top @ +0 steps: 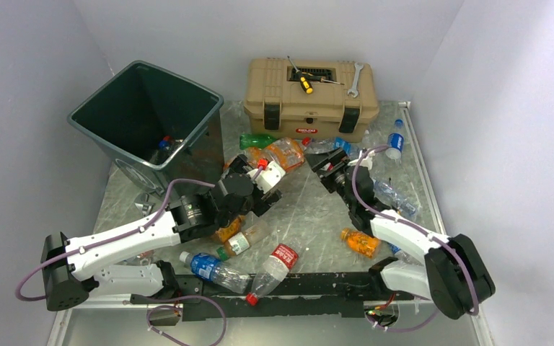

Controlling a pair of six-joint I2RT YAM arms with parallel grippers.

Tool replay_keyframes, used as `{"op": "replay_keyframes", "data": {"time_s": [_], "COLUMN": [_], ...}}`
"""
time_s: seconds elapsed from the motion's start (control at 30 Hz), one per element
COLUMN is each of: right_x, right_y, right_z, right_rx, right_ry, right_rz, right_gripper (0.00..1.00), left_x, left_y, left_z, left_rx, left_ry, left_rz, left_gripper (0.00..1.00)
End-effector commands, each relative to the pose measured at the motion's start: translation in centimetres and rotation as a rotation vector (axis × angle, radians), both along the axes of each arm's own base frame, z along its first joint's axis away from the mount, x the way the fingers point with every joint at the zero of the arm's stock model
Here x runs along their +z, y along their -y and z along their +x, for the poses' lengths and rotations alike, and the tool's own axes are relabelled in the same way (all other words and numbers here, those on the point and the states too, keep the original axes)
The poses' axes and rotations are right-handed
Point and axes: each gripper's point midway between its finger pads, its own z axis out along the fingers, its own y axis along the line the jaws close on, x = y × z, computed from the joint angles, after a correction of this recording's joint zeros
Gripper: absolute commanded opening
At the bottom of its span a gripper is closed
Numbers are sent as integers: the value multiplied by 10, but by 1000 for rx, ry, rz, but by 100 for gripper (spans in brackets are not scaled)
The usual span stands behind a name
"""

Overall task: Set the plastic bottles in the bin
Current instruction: Pick up the plastic bottle at the center of the board.

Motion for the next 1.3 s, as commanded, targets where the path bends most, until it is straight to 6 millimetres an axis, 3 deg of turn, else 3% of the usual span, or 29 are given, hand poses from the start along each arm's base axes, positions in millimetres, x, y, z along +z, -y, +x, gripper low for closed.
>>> {"op": "replay_keyframes", "data": {"time_s": [0.0, 0.1, 0.27, 0.47, 0.6, 0.9, 1.17, 1.27], "right_x": [-33, -32, -34, -64, -82, -94, -104, -109], "right_y": [-23, -34, -52, -68, -63, -89, -102, -101], "right_z": [-10, -5, 11, 27, 35, 60, 66, 67], "right_rx": [101, 95, 28, -58, -138, -146, -129, -136], "right_ry": [-161, -152, -165, -252, -255, -238, -229, -226], "right_rz": [110, 245, 305, 387, 508, 686, 691, 693], "right_gripper": [100, 100, 100, 100, 100, 100, 99, 91], "left_x": [9, 6, 3, 8, 13, 14, 21, 19], "left_y": [4, 5, 6, 3, 1, 3, 1, 1], "left_z": [3, 3, 4, 4, 3, 1, -1, -1], "left_rx": [15, 18, 18, 22, 23, 11, 10, 8], "left_ry": [18, 17, 11, 21, 32, 30, 43, 41], "left_rz": [-37, -31, -17, -31, -45, -51, -72, -65], "left_gripper": [100, 99, 99, 99, 100, 99, 100, 99]}}
